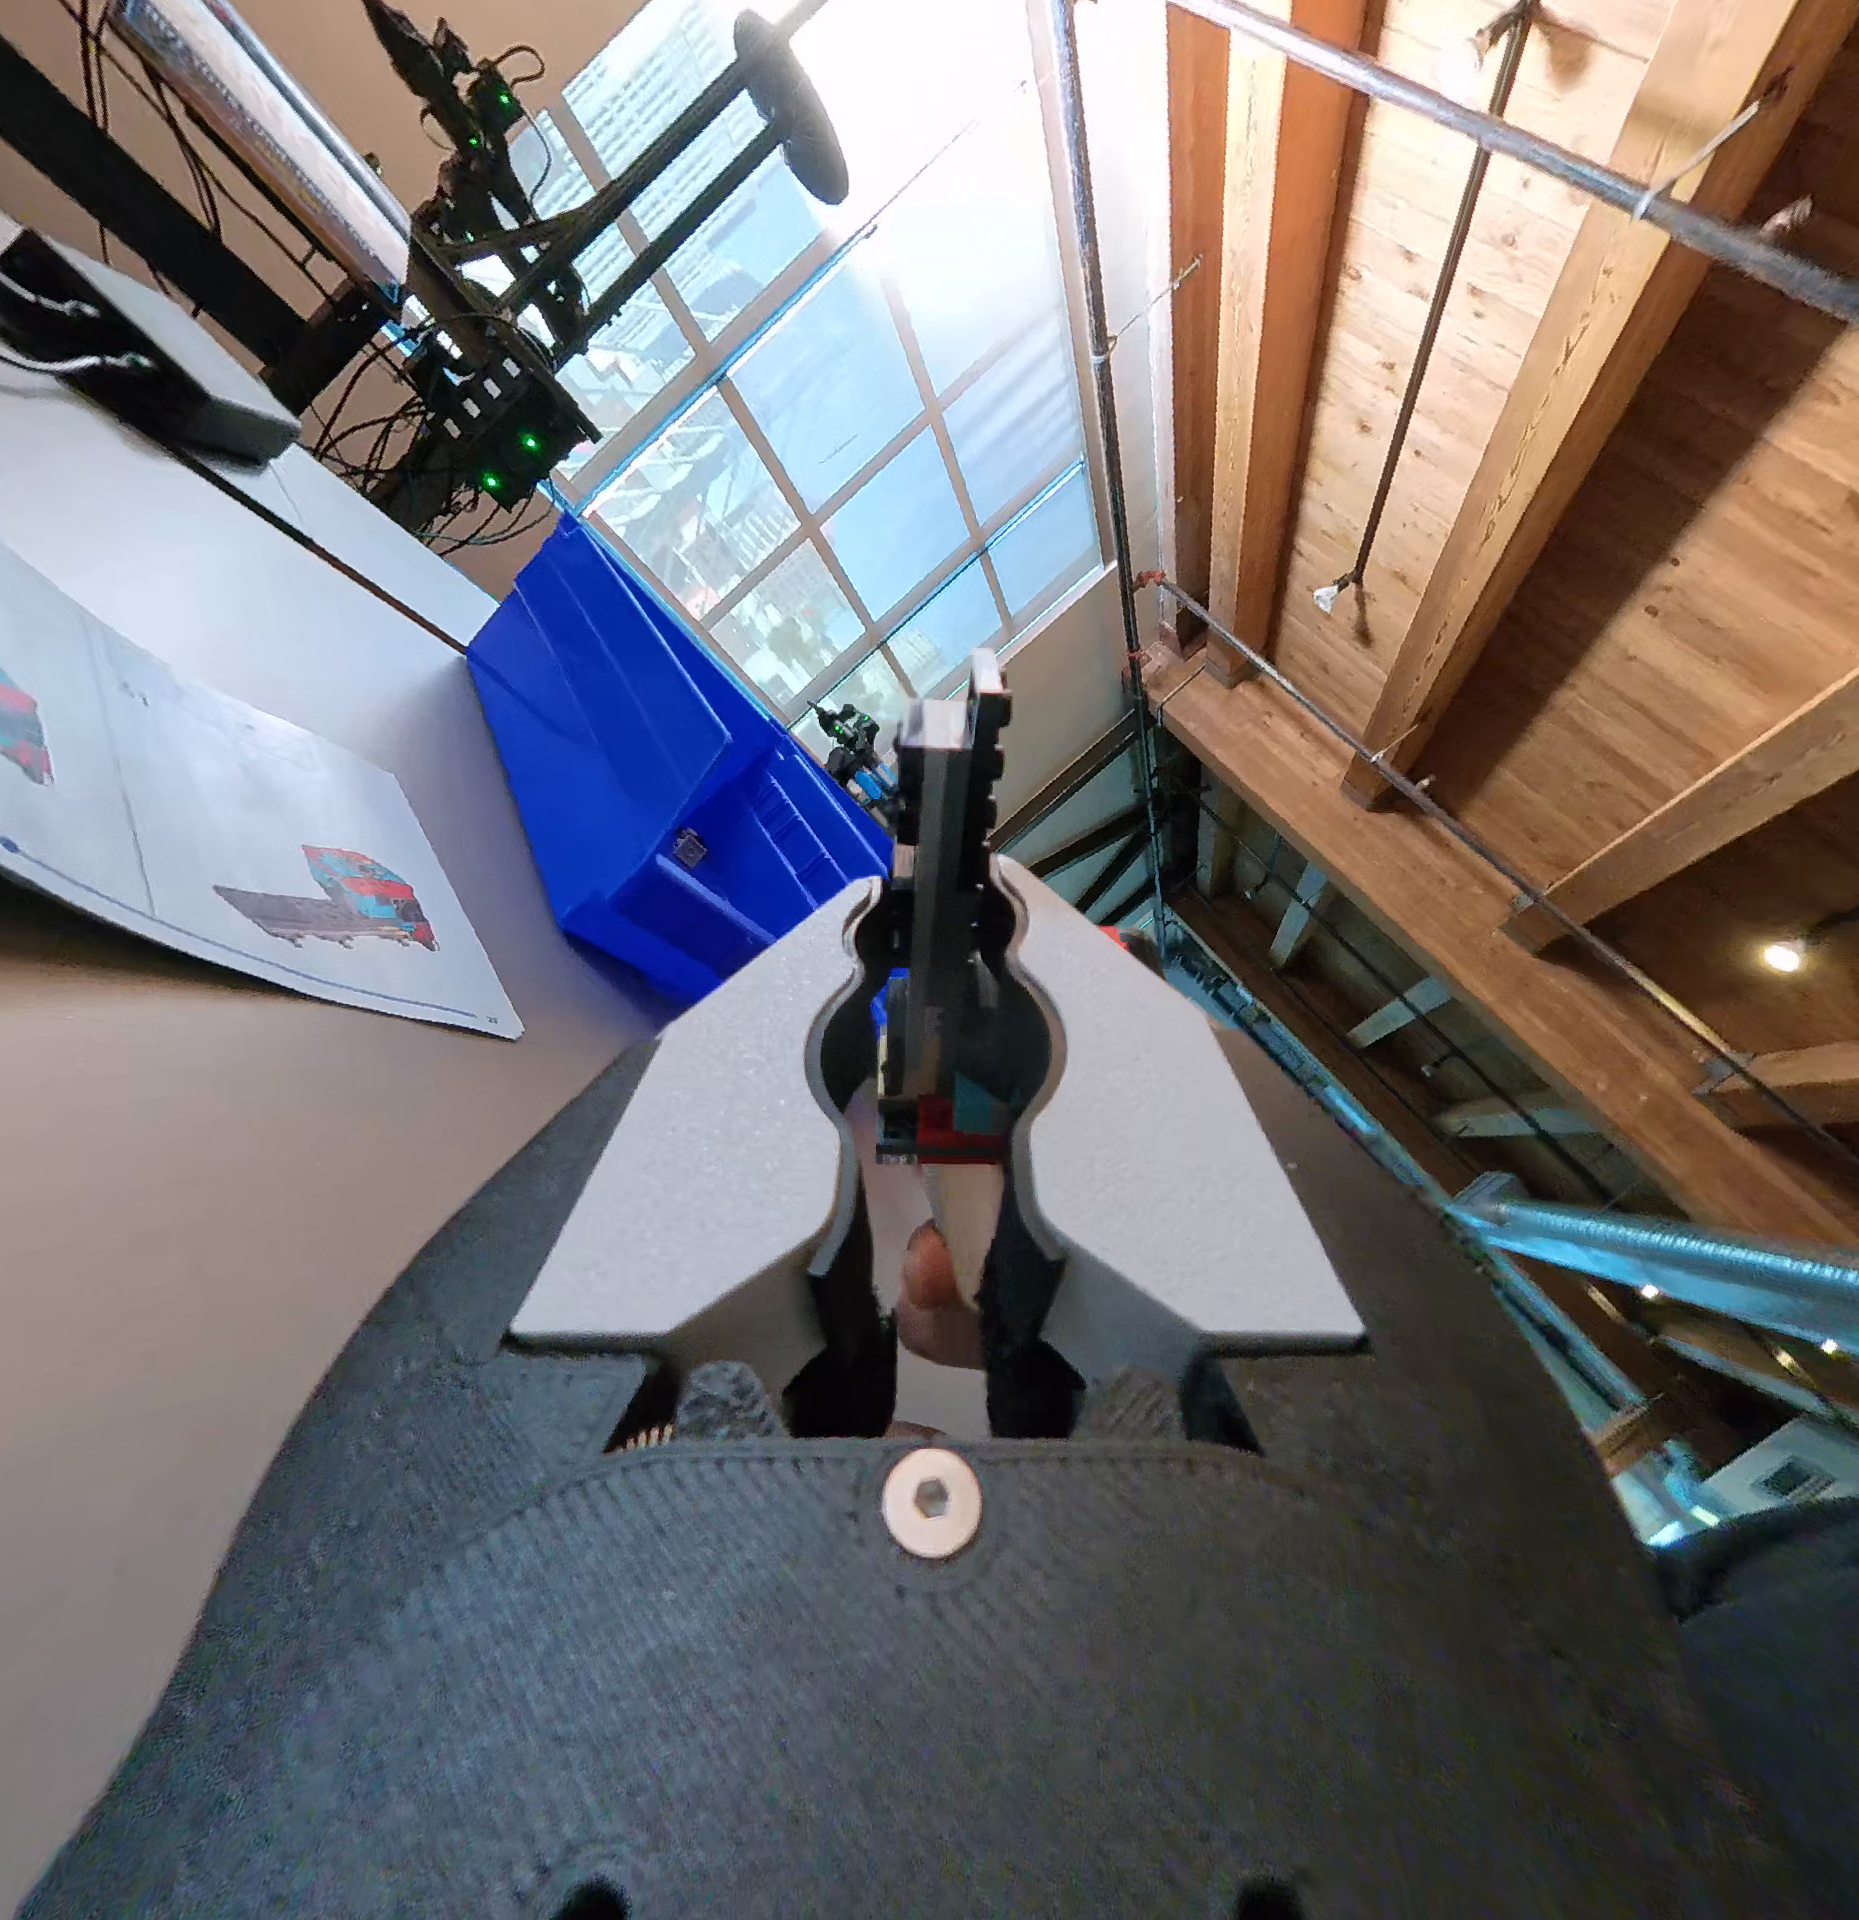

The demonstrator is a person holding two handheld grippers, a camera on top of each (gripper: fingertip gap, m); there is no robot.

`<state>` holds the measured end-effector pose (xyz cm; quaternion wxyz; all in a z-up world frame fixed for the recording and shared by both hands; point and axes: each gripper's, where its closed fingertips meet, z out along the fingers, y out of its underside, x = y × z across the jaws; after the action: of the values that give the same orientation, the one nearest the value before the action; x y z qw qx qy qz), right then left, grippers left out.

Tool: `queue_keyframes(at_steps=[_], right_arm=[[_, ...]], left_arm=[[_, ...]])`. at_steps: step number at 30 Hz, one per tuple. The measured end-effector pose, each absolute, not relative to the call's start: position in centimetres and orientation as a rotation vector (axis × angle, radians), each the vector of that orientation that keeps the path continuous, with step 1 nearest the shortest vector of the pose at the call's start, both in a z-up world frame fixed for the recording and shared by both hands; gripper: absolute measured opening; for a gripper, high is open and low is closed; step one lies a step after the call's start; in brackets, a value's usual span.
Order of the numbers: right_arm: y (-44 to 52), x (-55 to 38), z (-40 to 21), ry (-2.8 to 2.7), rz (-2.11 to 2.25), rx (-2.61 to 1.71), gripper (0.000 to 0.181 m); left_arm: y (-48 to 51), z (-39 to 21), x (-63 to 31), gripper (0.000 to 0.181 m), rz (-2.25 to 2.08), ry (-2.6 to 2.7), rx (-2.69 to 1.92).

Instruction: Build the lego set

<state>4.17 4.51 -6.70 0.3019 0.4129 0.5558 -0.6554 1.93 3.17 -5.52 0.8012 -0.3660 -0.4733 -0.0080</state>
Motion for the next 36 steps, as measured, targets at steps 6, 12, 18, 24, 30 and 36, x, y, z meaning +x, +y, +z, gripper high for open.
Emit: queue_keyframes(at_steps=[6,12,18,24,30,36], right_arm=[[4.8,4.2,-7.0,1.429,-1.735,1.113,0.067],[4.4,4.2,-7.6,1.445,-1.718,1.130,0.064],[4.6,4.2,-7.3,1.433,-1.759,1.113,0.049],[4.6,4.3,-7.0,1.462,-1.747,1.099,0.049],[5.1,4.4,-7.4,1.528,-1.716,1.112,0.058],[12.2,3.9,-7.6,1.772,-1.754,1.183,0.070]], left_arm=[[1.4,-6.7,1.1,0.015,-0.094,-1.101,-0.653],[2.0,-6.4,1.3,0.015,-0.110,-1.082,-0.662],[2.3,-6.1,1.5,0.016,-0.111,-1.054,-0.684],[2.2,-5.8,1.7,0.016,-0.106,-1.034,-0.678],[2.6,-5.9,1.6,0.016,-0.118,-1.052,-0.670],[2.4,-6.3,1.4,0.016,-0.120,-1.084,-0.660]])
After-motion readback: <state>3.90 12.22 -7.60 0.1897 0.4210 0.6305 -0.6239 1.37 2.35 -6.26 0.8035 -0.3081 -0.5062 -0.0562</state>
